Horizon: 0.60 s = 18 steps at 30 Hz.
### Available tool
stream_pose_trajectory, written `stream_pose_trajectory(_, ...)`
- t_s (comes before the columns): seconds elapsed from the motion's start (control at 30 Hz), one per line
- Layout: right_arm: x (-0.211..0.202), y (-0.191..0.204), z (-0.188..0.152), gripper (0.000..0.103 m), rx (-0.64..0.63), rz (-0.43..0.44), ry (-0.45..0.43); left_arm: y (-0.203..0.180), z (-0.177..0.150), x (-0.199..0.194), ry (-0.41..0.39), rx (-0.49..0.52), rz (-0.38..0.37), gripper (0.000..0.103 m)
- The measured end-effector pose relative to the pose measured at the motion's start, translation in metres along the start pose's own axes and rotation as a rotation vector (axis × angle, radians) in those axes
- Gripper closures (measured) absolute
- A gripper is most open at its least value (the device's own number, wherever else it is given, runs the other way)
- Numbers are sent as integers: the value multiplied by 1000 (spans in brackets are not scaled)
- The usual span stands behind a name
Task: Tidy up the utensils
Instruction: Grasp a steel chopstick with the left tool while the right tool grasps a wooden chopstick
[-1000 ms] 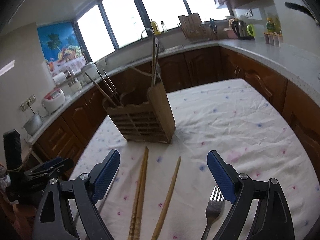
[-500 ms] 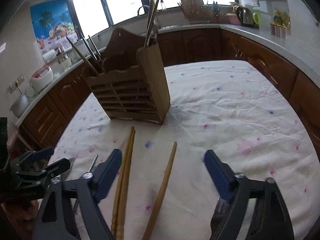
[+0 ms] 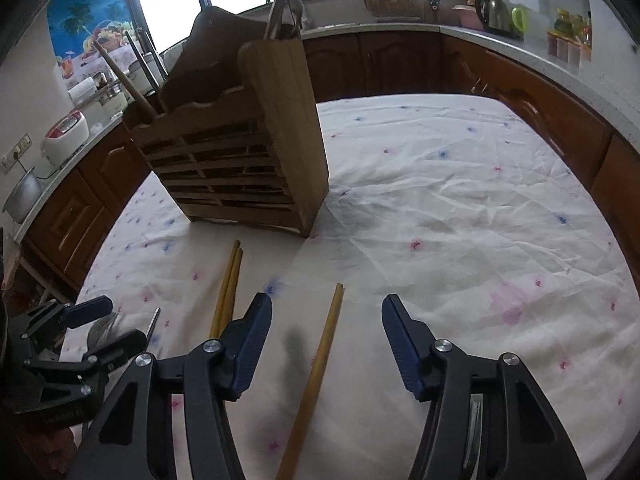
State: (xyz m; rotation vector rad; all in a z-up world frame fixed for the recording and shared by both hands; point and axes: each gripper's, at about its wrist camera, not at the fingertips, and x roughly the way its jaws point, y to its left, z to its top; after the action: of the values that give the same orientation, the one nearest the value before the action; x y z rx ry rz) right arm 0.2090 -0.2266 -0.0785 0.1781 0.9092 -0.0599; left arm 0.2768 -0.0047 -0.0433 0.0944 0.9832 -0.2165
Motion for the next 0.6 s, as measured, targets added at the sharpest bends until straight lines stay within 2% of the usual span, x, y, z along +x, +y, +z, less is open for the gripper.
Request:
stream_pose_trajectory(0.07,5,0,1,53,-2,-5,9,-1,0,9,26,3,-5,48)
stream_pose_trajectory(0.13,13,0,1,58,-7,-18,31,-4,1,13,23,22,11,48)
stream_pose_trajectory(0.23,16,3,1,59,-34,-41,30,-6,2,16,19,30,6,51)
stream_pose_trajectory(0.33,19,7,4,59,-53,-57,41,-7,4,19,16,41,-3,64)
stream_pose_trajectory(0.4,21,8,6,63,-64,-73,46,-9,5,19,17,49,-6,79)
stream_pose_trajectory(0.57,25,13,5,70,-109,-115,45,-14,7,19,8,72,-21,97)
stream_pose_trajectory(0.6,25,14,5,74,-111,-114,44,-15,6,19,4,75,-21,98)
